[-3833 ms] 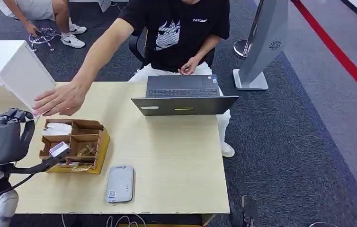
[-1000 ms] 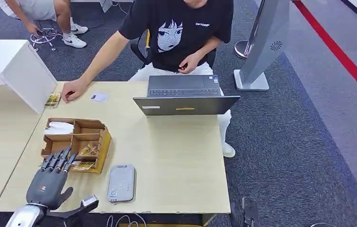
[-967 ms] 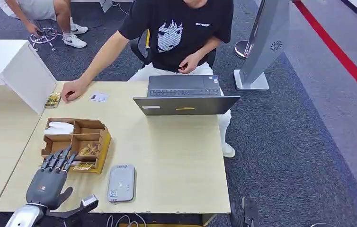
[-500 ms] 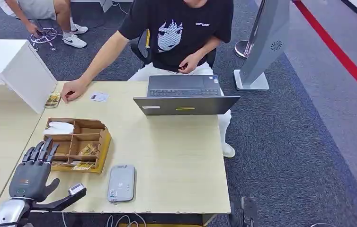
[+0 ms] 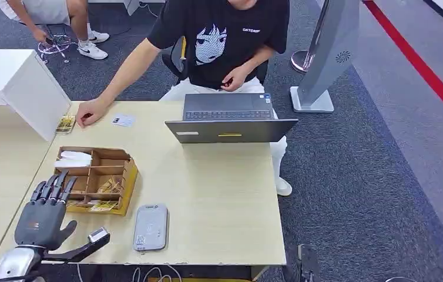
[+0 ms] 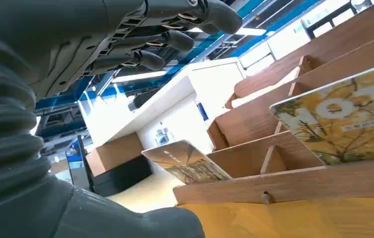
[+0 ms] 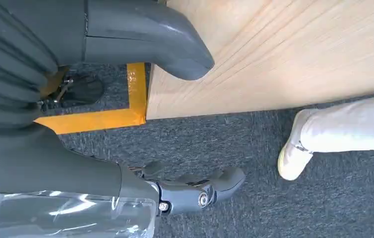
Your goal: Pass the card to the sensor for recognition and then transmit it.
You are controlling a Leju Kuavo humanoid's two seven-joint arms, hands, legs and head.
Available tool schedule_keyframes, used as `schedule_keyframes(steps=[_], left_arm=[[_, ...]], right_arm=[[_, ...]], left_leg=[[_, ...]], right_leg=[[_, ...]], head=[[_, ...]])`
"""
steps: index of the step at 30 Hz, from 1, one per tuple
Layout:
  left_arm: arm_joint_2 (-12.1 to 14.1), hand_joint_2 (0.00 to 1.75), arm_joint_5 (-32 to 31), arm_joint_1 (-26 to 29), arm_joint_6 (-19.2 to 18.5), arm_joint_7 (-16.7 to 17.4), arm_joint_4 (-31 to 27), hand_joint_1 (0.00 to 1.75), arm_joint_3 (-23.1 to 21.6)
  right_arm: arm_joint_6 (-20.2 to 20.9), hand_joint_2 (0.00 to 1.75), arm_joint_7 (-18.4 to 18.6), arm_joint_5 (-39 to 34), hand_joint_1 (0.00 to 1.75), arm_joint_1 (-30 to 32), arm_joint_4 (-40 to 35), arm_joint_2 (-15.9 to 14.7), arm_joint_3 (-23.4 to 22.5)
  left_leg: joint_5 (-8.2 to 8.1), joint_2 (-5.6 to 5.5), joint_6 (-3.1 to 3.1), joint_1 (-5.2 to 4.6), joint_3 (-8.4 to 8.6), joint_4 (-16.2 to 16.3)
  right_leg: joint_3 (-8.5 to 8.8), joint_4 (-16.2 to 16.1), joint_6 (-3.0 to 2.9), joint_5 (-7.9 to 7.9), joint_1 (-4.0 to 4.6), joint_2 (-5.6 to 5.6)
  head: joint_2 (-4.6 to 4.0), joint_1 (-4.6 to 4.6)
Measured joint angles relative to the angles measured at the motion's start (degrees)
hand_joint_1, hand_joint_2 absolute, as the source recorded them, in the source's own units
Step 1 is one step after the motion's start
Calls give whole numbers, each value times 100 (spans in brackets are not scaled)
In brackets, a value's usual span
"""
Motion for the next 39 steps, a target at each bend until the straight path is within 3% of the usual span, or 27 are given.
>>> schedule_keyframes(steps=[14, 31, 39], left_arm=[[168, 175, -81, 34, 50, 153, 142, 0, 332], [157, 175, -153, 48, 42, 144, 186, 0, 374], [162, 175, -350, -232, 2, 265, 356, 0, 374]], right_arm=[[57, 175, 0, -72, 0, 1, 0, 0, 52], [44, 175, 2, -92, 0, 1, -2, 0, 81], [4, 175, 39, -66, 0, -4, -2, 0, 188]], left_leg=[[0, 0, 0, 1, -1, -1], [0, 0, 0, 1, -1, -1], [2, 0, 1, 1, -1, 0]], right_leg=[[0, 0, 0, -1, 1, 0], [-1, 0, -1, -1, 1, -1], [0, 0, -1, 0, 1, -1]], head=[[0, 0], [0, 0], [0, 2]])
